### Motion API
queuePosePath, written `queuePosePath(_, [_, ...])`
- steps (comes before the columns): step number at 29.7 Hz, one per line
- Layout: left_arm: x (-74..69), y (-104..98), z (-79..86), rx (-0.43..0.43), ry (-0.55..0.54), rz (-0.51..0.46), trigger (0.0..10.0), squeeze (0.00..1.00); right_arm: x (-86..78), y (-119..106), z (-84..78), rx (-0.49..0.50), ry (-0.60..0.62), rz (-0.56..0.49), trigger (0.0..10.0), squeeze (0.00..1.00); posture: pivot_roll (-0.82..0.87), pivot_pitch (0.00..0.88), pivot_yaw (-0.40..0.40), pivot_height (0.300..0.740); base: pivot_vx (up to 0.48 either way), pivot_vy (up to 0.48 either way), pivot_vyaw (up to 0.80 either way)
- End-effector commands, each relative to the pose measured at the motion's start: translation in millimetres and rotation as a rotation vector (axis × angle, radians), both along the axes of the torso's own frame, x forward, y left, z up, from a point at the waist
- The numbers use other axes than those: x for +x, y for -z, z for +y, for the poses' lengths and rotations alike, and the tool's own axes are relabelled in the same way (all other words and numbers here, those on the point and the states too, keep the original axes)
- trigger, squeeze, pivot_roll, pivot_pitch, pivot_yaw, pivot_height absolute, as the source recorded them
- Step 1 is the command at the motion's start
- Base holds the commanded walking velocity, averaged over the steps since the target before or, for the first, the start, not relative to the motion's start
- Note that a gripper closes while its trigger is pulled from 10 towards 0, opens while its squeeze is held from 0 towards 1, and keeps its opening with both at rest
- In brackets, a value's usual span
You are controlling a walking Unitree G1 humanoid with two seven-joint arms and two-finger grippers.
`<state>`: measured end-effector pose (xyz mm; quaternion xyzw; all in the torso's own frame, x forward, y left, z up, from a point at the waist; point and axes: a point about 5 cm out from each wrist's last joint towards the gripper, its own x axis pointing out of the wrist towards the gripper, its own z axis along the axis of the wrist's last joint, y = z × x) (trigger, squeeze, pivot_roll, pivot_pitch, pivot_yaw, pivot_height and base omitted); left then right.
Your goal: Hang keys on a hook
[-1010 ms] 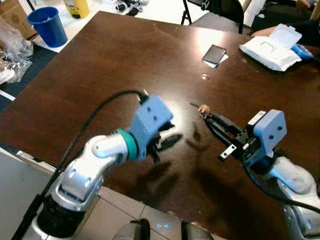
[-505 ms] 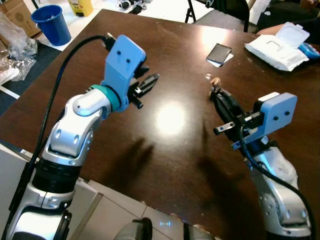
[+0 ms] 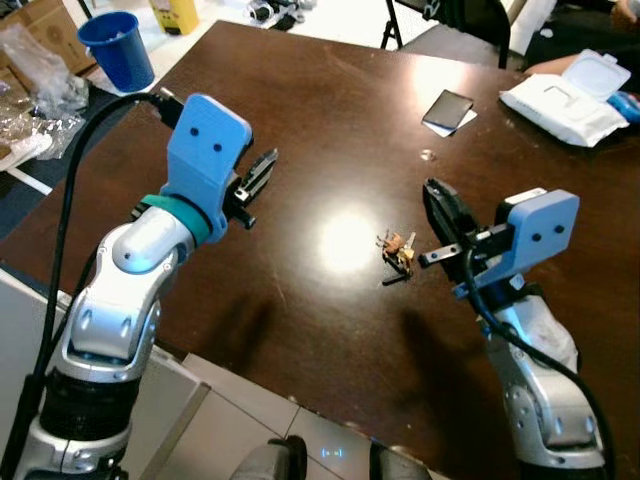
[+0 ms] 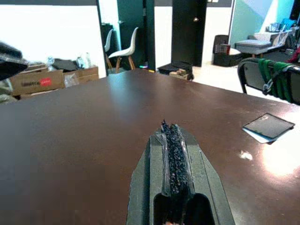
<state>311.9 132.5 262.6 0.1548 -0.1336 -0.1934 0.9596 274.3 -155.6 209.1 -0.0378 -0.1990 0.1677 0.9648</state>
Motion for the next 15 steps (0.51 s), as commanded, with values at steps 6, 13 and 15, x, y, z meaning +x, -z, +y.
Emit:
queuePosePath(6, [4.6, 12, -12.5, 0.075, 0.079, 0.032, 10.0, 0.00, -3.1, 18, -0.2, -0.022, 0.014, 0.069, 10.0, 0.00, -0.01, 0.124, 0.167, 0.740, 0.000, 0.000, 0.00])
queuePosePath(13, [16.5, 19, -35.7, 0.120, 0.175, 0.050, 10.0, 0.00, -0.5, 64, -12.2, -0.160, -0.027, 0.320, 10.0, 1.00, -0.06, 0.156, 0.181, 0.740, 0.000, 0.000, 0.00])
queuePosePath(15, [18.8, 18, -36.5, 0.111, 0.175, 0.058, 10.0, 0.00, -1.0, 71, -6.2, -0.187, -0.126, 0.377, 10.0, 1.00, -0.06, 0.166, 0.178, 0.740, 0.000, 0.000, 0.00])
